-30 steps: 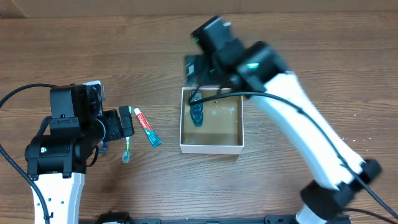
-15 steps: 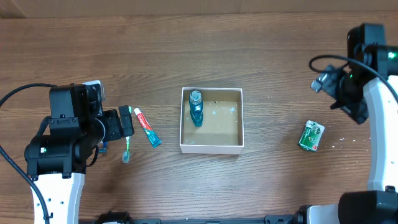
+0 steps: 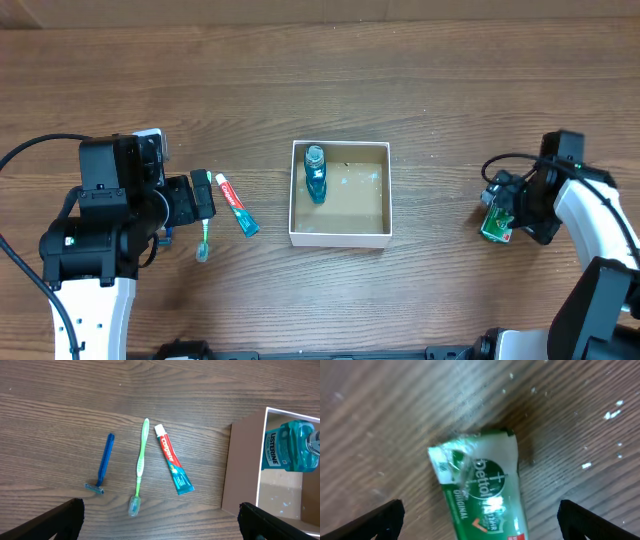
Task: Pack container
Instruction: 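Move the right gripper to the green Dettol soap and grasp it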
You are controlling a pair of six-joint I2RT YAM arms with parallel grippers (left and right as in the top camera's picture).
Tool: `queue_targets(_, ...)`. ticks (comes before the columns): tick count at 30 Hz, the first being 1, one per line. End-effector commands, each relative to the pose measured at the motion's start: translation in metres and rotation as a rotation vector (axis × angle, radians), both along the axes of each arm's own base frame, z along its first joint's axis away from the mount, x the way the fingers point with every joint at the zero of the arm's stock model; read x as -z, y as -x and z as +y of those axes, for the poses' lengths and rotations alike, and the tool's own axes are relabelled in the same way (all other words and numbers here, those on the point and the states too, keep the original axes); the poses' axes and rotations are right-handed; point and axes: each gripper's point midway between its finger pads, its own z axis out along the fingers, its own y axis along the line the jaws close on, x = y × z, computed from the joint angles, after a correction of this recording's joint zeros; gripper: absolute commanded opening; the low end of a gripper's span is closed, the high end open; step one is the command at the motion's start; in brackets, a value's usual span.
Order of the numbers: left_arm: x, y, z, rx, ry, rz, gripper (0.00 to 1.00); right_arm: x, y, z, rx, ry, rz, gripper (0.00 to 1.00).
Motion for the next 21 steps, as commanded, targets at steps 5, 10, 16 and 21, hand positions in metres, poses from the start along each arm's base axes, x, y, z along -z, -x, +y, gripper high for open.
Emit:
queue_targets(5,-0.007,-0.003,-0.002,0.018,0.002,-0.018,1.0,0.019,0.003,-0.001,-0.082,0.016,0.03,1.0)
queue_targets(10,-0.007,-0.003,-0.002,0.018,0.002,-0.018,1.0,0.047,0.009,0.001,-0.083,-0.012,0.109,1.0)
queue_targets(16,-0.007,-0.003,-0.002,0.018,0.002,-0.018,1.0,0.048,0.009,0.002,-0.081,-0.017,0.111,0.75)
queue_targets(21,-0.007,-0.003,-0.002,0.018,0.002,-0.018,1.0,0.037,-0.002,0.007,-0.085,-0.056,0.086,0.57)
